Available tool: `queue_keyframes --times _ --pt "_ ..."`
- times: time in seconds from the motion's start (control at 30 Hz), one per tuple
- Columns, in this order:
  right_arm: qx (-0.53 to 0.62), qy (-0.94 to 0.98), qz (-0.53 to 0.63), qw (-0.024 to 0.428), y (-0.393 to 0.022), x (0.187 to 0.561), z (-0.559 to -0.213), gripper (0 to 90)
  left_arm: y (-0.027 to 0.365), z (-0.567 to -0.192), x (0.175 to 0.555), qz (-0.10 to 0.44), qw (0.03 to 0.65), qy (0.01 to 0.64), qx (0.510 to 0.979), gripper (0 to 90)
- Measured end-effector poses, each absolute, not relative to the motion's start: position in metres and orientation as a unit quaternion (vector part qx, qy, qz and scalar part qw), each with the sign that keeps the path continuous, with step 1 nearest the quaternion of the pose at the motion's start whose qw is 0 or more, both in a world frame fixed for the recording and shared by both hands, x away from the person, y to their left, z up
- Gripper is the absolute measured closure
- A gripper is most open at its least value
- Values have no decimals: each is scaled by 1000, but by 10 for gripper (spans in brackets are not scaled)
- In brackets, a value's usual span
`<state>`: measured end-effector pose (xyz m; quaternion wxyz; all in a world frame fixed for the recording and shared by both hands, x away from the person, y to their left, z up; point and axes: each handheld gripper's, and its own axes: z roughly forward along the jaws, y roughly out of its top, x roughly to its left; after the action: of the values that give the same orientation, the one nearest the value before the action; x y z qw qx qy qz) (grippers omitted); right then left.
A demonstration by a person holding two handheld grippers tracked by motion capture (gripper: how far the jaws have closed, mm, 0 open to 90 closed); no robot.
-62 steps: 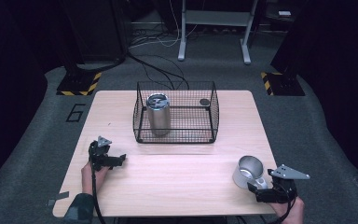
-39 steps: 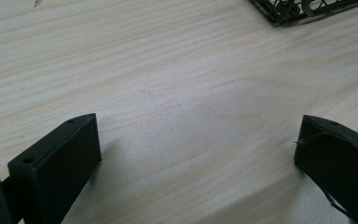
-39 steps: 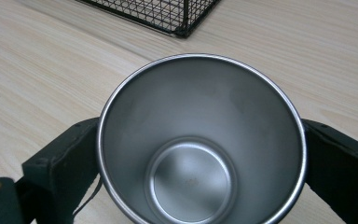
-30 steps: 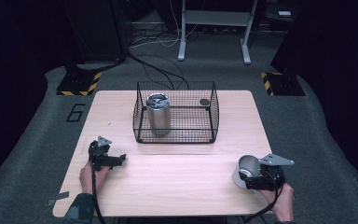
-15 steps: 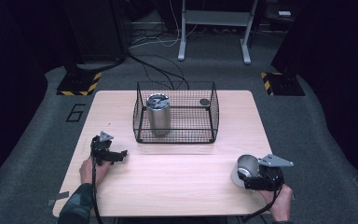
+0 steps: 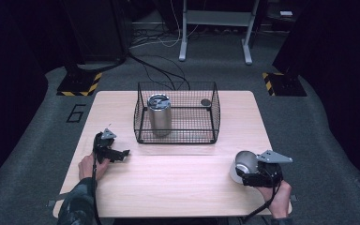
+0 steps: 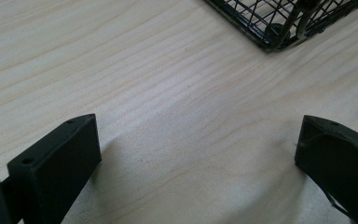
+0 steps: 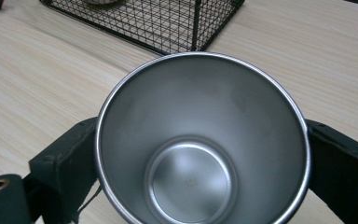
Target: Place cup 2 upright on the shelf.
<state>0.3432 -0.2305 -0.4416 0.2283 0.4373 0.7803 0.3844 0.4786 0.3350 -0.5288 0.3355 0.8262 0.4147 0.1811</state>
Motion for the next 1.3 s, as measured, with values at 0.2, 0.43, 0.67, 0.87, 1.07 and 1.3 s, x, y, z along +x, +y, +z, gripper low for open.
queue_keyframes --times 0.2,0.43,0.67,0.87,1.07,1.3 --pt "430 783 388 227 -222 347 -436 56 335 -529 479 181 337 414 826 0" --pt "424 785 392 227 -214 351 -429 56 335 -530 479 185 340 415 824 0" --pt "410 792 396 219 -201 359 -420 56 334 -530 479 187 341 415 822 0" --pt "399 797 398 216 -190 367 -412 56 334 -530 479 187 342 416 822 0" --pt "386 804 399 214 -177 373 -406 56 334 -530 479 187 342 415 822 0" --pt "370 810 404 209 -166 380 -399 57 334 -530 479 187 342 416 822 0"
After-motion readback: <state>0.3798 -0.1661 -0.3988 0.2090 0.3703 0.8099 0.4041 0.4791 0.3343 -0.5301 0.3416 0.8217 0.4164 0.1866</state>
